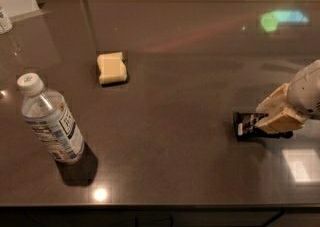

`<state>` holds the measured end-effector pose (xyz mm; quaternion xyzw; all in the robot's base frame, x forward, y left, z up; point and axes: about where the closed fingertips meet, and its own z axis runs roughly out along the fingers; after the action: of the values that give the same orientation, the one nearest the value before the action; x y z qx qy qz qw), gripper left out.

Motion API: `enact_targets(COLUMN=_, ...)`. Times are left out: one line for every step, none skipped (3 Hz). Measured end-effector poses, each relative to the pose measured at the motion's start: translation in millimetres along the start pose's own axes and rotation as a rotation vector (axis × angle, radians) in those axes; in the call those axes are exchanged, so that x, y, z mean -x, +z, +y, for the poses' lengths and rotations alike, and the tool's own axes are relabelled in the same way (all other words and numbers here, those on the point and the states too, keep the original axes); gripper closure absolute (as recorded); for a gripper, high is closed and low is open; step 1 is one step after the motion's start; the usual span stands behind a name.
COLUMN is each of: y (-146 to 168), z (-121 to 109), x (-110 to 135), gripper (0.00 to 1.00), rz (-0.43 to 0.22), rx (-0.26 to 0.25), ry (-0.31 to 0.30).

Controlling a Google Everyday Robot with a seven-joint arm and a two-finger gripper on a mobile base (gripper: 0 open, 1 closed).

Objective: Move rxbar chocolate near sponge

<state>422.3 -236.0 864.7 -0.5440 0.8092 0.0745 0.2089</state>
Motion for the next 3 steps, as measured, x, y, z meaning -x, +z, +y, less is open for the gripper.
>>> enact_targets(y=2, z=-16, x=50, gripper=1.0, rz=-0.023, rx=0.009, ry=-0.032)
enact_targets(y=16, z=-32, x=96, gripper=1.0, rz=-0.052, rx=0.037, ry=-0.063)
enact_targets(y=33, z=-41, x=146, gripper=1.0, rz=-0.095, rx=0.076, ry=-0.115)
